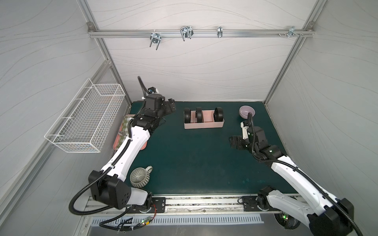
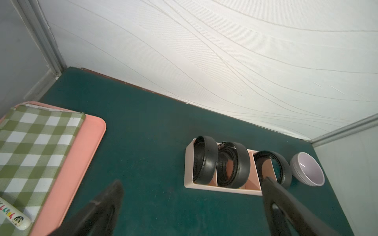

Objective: Place the belts into the storage roll
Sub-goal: Reset both arms

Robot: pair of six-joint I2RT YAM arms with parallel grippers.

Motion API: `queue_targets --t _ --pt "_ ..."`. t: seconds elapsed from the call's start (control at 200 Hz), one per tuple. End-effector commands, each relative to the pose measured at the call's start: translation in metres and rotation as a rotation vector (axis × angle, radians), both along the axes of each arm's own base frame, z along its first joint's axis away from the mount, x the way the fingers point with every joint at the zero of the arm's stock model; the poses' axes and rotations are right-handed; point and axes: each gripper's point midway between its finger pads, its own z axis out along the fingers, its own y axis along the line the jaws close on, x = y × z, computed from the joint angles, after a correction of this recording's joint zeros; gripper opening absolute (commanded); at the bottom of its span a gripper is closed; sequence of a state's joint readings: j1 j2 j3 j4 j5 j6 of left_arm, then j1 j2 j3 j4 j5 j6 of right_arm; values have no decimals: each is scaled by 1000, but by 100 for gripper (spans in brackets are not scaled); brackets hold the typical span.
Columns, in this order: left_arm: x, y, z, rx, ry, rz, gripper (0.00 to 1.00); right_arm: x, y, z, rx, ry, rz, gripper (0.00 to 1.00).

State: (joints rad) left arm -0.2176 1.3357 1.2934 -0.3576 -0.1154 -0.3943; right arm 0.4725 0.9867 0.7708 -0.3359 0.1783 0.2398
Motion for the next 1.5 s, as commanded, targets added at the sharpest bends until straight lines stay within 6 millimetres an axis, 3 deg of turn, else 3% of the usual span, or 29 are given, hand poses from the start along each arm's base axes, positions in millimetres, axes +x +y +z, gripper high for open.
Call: queue_targets --t 0.0,0.05,0.115,0.17,0.27,0.335,0.43,0.565,0.825,0.95,1.0,1.075,1.19,1.315,1.375,1.42,1.495 --pt "-15 -1 -36 77 22 -144 99 31 -4 22 -98 -217 23 99" --pt "-23 11 -49 189 24 -142 99 43 -18 17 -173 -236 10 99" --pt "-29 38 -69 307 53 -79 99 58 -53 5 -205 -186 -92 99" --pt "-32 65 -86 298 72 -35 99 67 -82 -7 -105 -115 -157 99" --pt "-34 99 -99 205 -10 13 99 70 -136 -17 186 -58 -336 99" --pt "-30 98 -111 241 -76 -26 99 67 -155 -19 203 -117 -405 99" --pt "-26 97 -140 258 -25 -54 99 60 -168 -18 71 -277 -430 99" --pt "-22 95 -163 230 -39 -61 99 48 -168 -21 -53 -419 -416 99" --pt "-12 99 -206 213 -85 -13 99 53 -162 -47 6 -419 -404 99" --pt "-14 95 -217 254 -76 -8 99 64 -135 -59 -78 -394 -273 99" --pt "-13 95 -217 264 -94 0 99 66 -125 -70 -140 -389 -238 99" --pt "-12 95 -217 269 -80 3 99 65 -113 -71 -185 -409 -222 99" --pt "-14 94 -217 268 -71 1 99 62 -101 -73 -54 -358 -240 99" --pt "-14 94 -217 269 -73 2 99 78 -90 -73 -153 -435 -193 99" --pt "-14 94 -217 269 -73 2 99 85 -91 -98 -155 -400 -202 99" --pt "-14 94 -217 272 -74 2 99 90 -87 -96 -185 -460 -196 99" --pt "-14 94 -218 275 -70 3 99 92 -83 -106 -193 -345 -166 99"
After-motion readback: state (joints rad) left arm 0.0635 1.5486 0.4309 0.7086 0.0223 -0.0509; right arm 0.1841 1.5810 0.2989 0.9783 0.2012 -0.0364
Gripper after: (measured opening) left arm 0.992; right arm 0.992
